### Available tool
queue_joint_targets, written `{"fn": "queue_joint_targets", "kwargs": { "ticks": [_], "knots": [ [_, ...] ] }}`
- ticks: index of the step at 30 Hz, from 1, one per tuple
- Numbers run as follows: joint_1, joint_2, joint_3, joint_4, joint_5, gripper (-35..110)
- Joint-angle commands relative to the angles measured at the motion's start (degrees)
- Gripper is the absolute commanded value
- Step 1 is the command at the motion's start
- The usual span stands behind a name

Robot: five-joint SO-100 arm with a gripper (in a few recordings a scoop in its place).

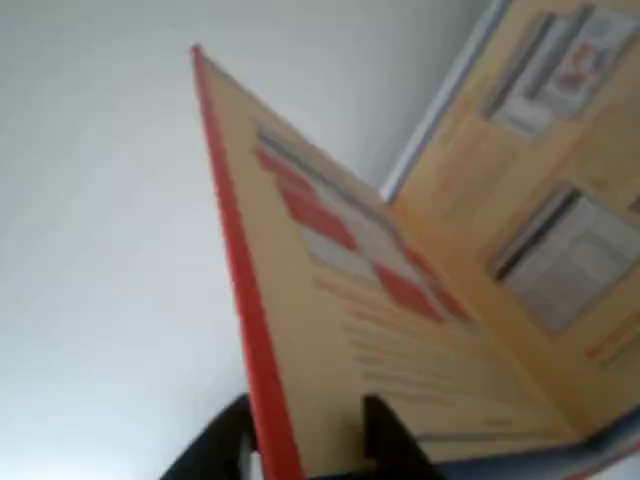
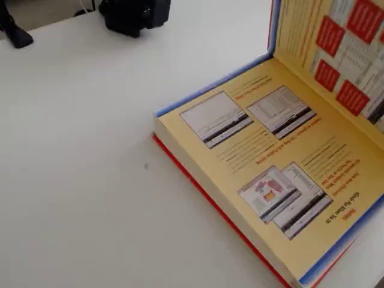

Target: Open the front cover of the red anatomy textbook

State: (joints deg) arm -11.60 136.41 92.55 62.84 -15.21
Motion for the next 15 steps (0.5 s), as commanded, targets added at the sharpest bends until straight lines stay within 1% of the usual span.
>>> {"fn": "queue_joint_targets", "kwargs": {
  "ticks": [1, 5, 15],
  "knots": [
    [-2.1, -1.1, -4.7, 0.1, 1.1, 14],
    [-5.0, -2.5, -5.4, -1.0, 1.2, 14],
    [-16.3, -9.5, -8.7, -0.5, 1.4, 19]
  ]
}}
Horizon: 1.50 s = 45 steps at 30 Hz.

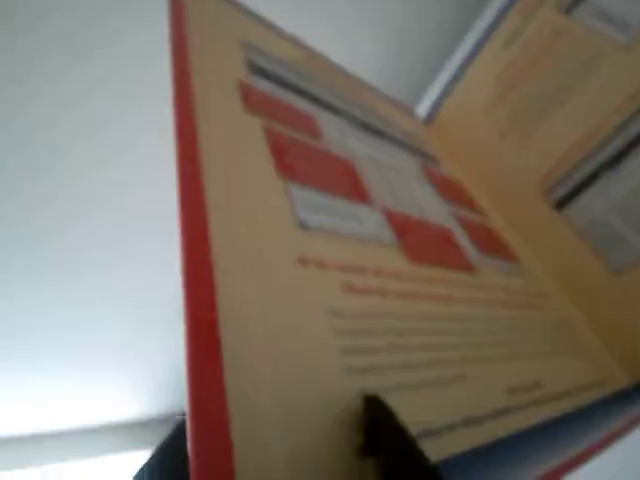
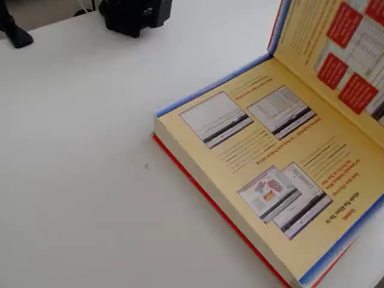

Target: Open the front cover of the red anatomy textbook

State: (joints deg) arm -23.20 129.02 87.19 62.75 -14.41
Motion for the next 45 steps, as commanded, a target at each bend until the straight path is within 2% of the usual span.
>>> {"fn": "queue_joint_targets", "kwargs": {
  "ticks": [1, 19, 27, 37, 45],
  "knots": [
    [-6.0, -3.0, -3.3, -0.5, 0.4, 19],
    [-23.5, -21.4, -2.7, 0.9, -0.5, 21],
    [-26.2, -30.5, -2.5, 3.4, -0.7, 21],
    [-29.9, -35.2, -2.5, 7.9, -4.8, 28],
    [-34.1, -40.1, -2.5, 15.6, -13.9, 31]
  ]
}}
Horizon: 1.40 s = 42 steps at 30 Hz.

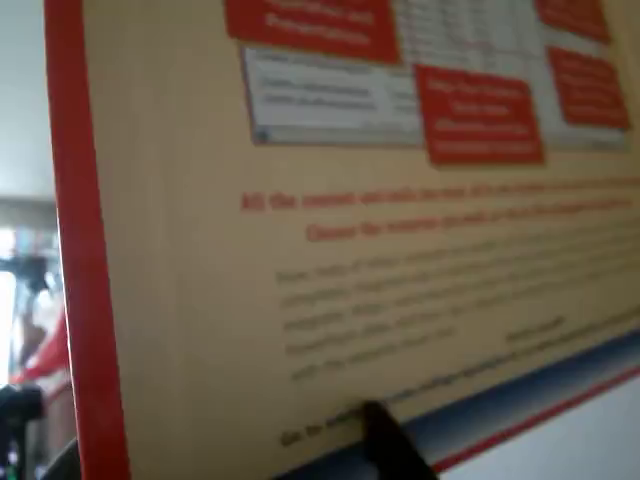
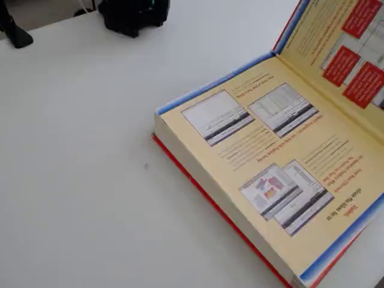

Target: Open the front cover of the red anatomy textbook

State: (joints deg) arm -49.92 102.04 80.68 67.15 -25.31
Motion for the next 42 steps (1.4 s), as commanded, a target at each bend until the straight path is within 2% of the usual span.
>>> {"fn": "queue_joint_targets", "kwargs": {
  "ticks": [1, 29, 34, 35, 42],
  "knots": [
    [-7.9, -13.6, 4.0, 11.7, -3.5, 31],
    [-9.2, -10.1, 3.0, 15.5, -4.1, 33],
    [-6.9, -9.2, 0.2, 17.0, -0.4, 53],
    [-6.7, -9.2, -0.8, 17.7, -0.6, 65],
    [-6.3, -8.6, -3.7, 19.8, -1.9, 67]
  ]
}}
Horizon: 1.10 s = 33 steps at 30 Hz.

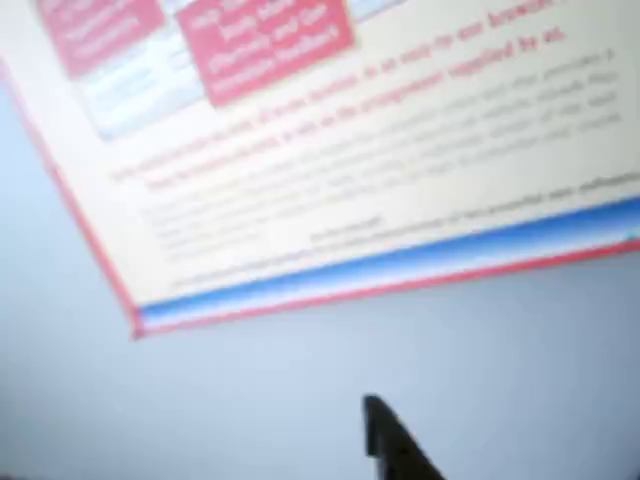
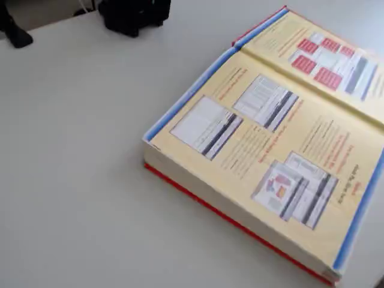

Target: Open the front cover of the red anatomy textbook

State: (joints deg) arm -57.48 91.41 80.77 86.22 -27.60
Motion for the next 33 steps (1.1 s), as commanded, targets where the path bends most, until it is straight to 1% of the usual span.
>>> {"fn": "queue_joint_targets", "kwargs": {
  "ticks": [1, 5, 13, 20, 28, 30, 33],
  "knots": [
    [1.8, 2.9, -4.0, 0.6, 1.0, 67],
    [7.9, 7.8, -5.0, -1.5, 4.6, 66],
    [25.1, 19.2, -5.2, -2.3, 9.1, 66],
    [40.5, 25.9, -4.6, -1.5, 9.4, 66],
    [55.5, 29.4, -4.1, -0.8, 12.1, 58],
    [59.0, 30.9, -3.8, -0.8, 12.9, 51],
    [63.6, 33.8, -1.8, -0.9, 13.4, 46]
  ]
}}
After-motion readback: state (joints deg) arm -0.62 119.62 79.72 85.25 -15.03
